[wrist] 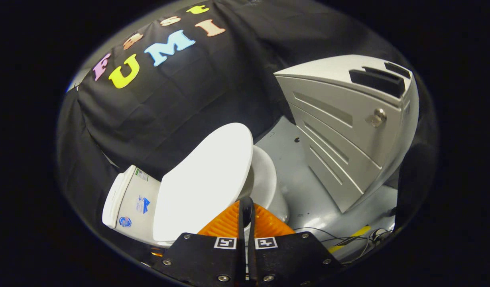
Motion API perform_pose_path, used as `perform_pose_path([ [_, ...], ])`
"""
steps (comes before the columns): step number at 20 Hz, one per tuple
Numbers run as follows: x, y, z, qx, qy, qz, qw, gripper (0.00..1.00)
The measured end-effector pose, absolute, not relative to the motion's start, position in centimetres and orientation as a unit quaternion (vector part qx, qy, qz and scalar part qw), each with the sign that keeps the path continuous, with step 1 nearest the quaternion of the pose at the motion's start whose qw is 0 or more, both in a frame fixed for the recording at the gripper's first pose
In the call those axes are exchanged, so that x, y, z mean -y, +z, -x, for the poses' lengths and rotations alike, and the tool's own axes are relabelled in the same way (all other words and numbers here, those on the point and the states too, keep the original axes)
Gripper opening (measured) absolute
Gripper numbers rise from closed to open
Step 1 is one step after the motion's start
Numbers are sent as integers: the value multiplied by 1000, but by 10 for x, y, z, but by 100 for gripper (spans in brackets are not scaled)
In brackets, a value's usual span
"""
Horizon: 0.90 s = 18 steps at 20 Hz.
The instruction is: Open the toilet lid.
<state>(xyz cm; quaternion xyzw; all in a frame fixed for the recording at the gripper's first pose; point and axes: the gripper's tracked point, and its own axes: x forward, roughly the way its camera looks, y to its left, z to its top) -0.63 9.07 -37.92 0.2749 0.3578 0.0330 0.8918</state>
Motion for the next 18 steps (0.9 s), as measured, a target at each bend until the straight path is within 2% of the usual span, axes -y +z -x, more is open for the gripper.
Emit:
perform_pose_path([
  [9,-108,-304,0,-333,49,-193,922,2],
  [18,-147,-218,-2,-274,79,-123,951,2],
])
